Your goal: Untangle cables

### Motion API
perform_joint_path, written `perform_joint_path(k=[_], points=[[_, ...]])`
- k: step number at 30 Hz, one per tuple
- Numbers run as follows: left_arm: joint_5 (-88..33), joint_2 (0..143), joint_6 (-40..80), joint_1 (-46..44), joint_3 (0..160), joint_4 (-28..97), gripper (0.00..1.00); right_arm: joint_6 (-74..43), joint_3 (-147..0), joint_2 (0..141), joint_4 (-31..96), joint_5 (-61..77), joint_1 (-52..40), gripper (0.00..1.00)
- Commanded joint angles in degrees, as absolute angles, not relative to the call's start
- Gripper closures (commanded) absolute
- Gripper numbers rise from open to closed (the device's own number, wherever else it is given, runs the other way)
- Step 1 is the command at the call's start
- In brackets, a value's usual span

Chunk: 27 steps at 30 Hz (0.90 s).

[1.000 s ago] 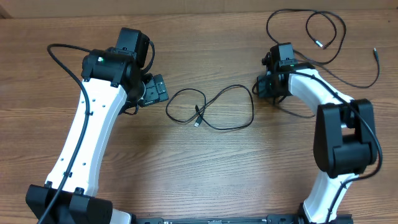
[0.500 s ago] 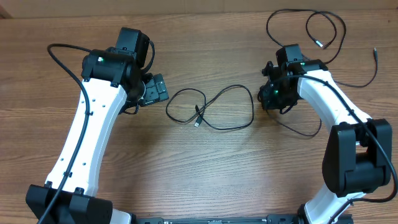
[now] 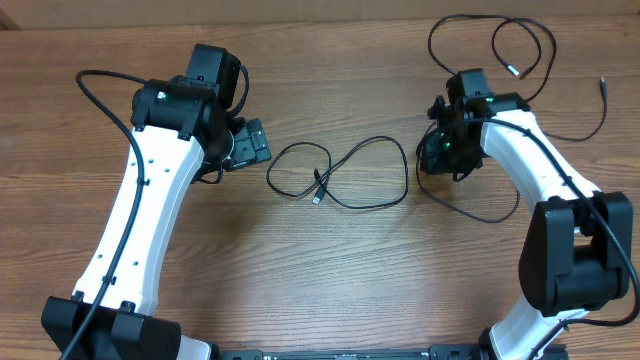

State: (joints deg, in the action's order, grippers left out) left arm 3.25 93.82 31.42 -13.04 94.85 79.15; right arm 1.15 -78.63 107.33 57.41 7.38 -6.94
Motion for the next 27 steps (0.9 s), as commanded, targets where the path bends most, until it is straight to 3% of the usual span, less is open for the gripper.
perform_joint_path(k=[1, 4, 7, 13, 14, 16, 18, 20, 27], points=[[2.96, 94.39, 31.97, -12.82, 94.59, 78.98, 0.00, -0.01, -83.11, 106.61, 58.13, 6.04, -5.28, 0.65], [2.96, 94.39, 31.97, -12.82, 94.59, 79.00, 0.00, -1.06, -84.03, 106.61, 57.98, 6.04, -3.27, 0.64], [2.96, 94.39, 31.94, -12.82, 94.59, 79.09, 0.00, -7.07, -84.12, 106.61, 56.62, 6.09, 1.65, 0.55], [2.96, 94.39, 31.97, -12.82, 94.59, 78.61, 0.00, -15.88, -84.07, 106.61, 60.07, 14.46, 11.57, 0.06], [2.96, 94.39, 31.97, -12.82, 94.59, 78.54, 0.00, -15.88, -84.05, 106.63, 61.67, 17.78, 12.75, 0.03], [2.94, 94.39, 31.97, -12.82, 94.59, 78.15, 0.00, -15.73, -83.96, 106.63, 64.69, 20.23, 14.72, 0.03], [2.92, 94.39, 31.99, -12.84, 94.59, 77.60, 0.01, -14.76, -83.72, 106.63, 65.67, 18.11, 16.40, 0.27], [2.92, 94.39, 31.99, -12.88, 94.59, 77.43, 0.01, -18.00, -82.98, 106.63, 65.43, 15.03, 17.45, 0.39], [2.94, 94.39, 31.97, -12.88, 94.59, 77.84, 0.00, -34.06, -77.93, 106.63, 65.65, 5.02, 17.69, 0.39]])
